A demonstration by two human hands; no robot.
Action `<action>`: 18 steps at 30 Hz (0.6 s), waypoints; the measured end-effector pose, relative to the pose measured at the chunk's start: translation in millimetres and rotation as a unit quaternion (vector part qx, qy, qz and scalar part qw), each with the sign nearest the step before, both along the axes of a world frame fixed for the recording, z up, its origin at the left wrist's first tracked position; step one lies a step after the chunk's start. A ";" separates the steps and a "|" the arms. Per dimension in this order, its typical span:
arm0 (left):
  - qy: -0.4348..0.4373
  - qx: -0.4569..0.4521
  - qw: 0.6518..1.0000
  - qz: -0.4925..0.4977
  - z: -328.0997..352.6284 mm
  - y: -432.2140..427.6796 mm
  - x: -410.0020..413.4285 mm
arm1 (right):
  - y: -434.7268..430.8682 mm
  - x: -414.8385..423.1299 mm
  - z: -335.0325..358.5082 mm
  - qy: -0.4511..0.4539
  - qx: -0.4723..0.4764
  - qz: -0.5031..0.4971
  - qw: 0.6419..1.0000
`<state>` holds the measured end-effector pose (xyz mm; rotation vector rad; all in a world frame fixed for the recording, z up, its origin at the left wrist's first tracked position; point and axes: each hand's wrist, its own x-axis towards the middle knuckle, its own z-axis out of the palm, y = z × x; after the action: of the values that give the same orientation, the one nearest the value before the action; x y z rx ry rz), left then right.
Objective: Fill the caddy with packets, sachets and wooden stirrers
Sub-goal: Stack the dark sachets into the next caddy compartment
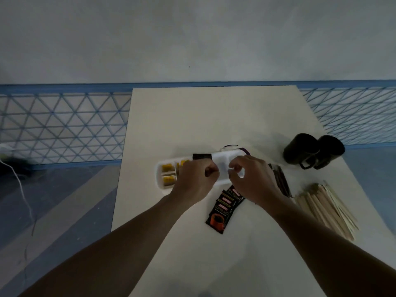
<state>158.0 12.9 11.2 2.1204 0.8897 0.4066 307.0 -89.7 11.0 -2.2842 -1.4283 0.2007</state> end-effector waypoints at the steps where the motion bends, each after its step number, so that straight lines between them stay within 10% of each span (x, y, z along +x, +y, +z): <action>1: 0.003 -0.008 1.000 -0.016 -1.9 -7.2 -0.8 | -8.2 -0.9 -1.8 0.000 -0.002 0.002 1.000; 18: 0.211 -0.056 0.976 0.000 -65.3 -74.9 -17.1 | -56.4 -37.4 -62.8 0.133 -0.164 -0.116 0.971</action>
<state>141.0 -62.1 -54.1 2.1360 1.1211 -0.1024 269.7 -146.1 -51.8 -2.5424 -1.0442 0.6866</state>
